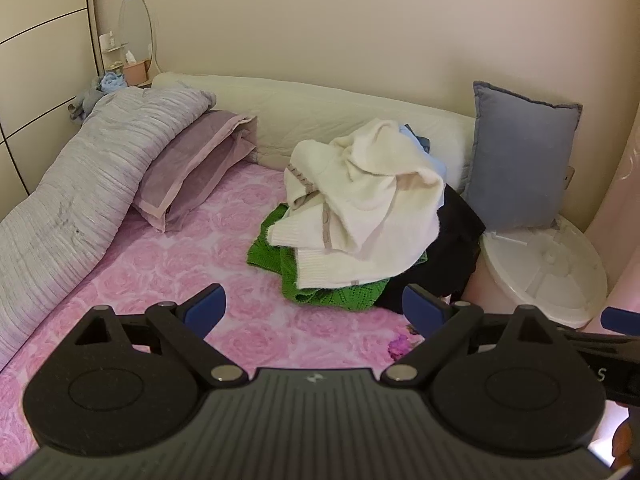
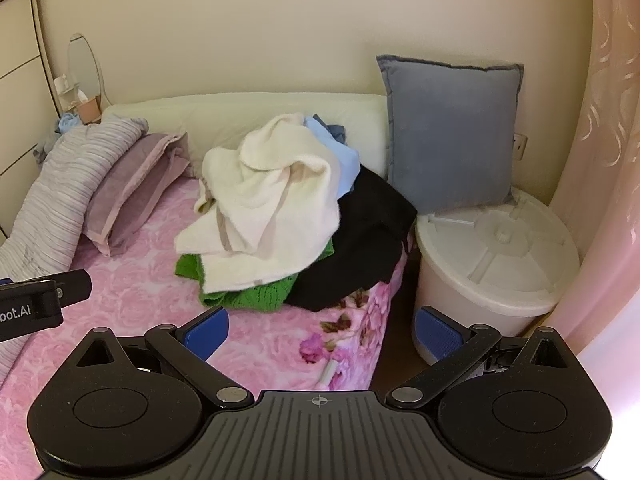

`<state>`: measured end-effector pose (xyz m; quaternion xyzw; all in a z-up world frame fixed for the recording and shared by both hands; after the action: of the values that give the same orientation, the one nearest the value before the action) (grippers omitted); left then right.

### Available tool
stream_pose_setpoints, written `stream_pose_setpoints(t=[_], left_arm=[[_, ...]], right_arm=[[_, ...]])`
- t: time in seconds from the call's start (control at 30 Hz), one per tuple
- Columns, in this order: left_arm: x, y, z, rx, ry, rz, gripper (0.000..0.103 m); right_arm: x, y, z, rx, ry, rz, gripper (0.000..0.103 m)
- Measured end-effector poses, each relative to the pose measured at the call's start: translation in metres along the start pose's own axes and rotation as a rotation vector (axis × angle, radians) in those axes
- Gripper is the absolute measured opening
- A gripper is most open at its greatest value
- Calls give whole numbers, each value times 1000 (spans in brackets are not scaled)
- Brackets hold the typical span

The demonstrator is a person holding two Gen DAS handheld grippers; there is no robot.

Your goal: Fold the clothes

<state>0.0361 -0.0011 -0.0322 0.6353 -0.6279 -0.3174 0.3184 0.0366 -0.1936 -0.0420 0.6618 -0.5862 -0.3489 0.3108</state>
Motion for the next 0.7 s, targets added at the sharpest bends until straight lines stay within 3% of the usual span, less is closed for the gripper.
stream_pose_setpoints(t=[0.7], left_arm=[[-12,-1,-1,2,0,7,94]], right_arm=[[-10,-3,0,12,-3,8,102]])
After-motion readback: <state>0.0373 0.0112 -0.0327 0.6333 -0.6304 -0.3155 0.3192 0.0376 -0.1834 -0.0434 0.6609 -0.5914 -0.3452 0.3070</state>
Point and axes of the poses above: each gripper's, at about its wrist camera, not at the fingertips, and y roughly against the way its jaws point, x to its right, z to its underside, the point moved 5 cm from there along -y, roughly the way its jaws point, and after that the axes turned 12 degrees about -x, right-handed, at the moved point
